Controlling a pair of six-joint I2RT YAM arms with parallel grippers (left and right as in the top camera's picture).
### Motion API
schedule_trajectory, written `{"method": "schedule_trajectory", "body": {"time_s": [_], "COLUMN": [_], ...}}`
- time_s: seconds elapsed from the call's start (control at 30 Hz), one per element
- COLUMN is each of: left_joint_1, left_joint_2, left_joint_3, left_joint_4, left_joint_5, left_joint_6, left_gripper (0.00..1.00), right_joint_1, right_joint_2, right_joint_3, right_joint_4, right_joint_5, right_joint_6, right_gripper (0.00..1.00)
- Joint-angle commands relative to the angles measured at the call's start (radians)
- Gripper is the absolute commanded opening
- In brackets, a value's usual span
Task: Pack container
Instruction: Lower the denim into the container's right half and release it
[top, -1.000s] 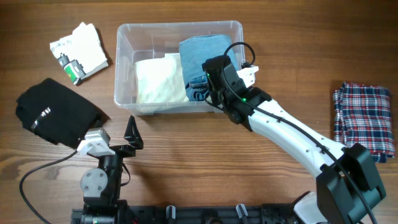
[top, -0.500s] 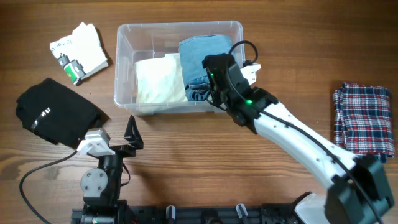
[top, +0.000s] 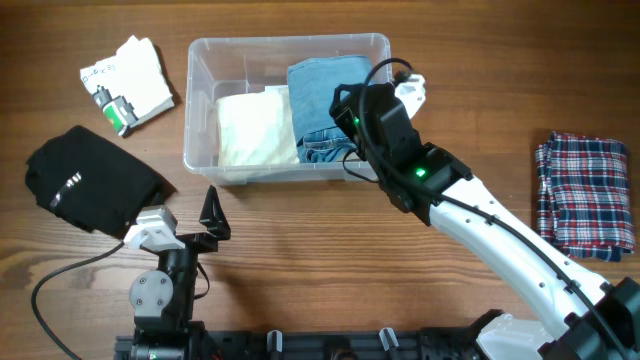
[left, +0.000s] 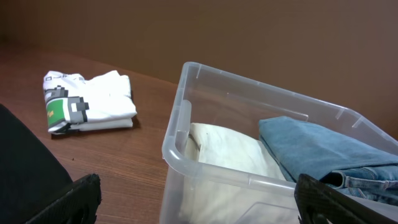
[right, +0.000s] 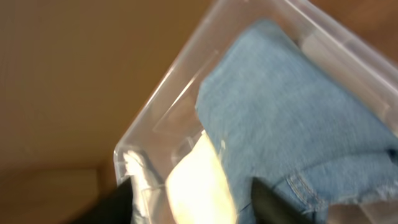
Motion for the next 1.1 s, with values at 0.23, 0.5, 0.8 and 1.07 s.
{"method": "schedule_trajectory", "body": {"time_s": [0.23,0.5,0.8,1.07], "left_joint_1": [0.006,0.006,0.006,0.006], "left_joint_2": [0.000,0.000,0.000,0.000], "left_joint_3": [-0.006,-0.006,-0.006,-0.006], "left_joint_4": [0.003,0.003,0.003,0.003], "left_joint_5": [0.008,0.008,0.008,0.008], "left_joint_6": [0.024,0.024,0.024,0.024], "left_gripper": [1.00,1.00,1.00,1.00], "right_joint_1": [-0.031,-0.177,-0.188,-0.188], "right_joint_2": [0.003,0.013,0.101,0.232], "right_joint_3": [0.021,0.021,0.021,0.021], "right_joint_4": [-0.142,-0.196,-0.163,-0.183], "right_joint_5": [-0.092,-0.323,-0.381,-0.388], "right_joint_6": [-0.724,-0.795,-0.877,-0.898], "right_gripper": [0.04,0.04,0.04,0.04]}}
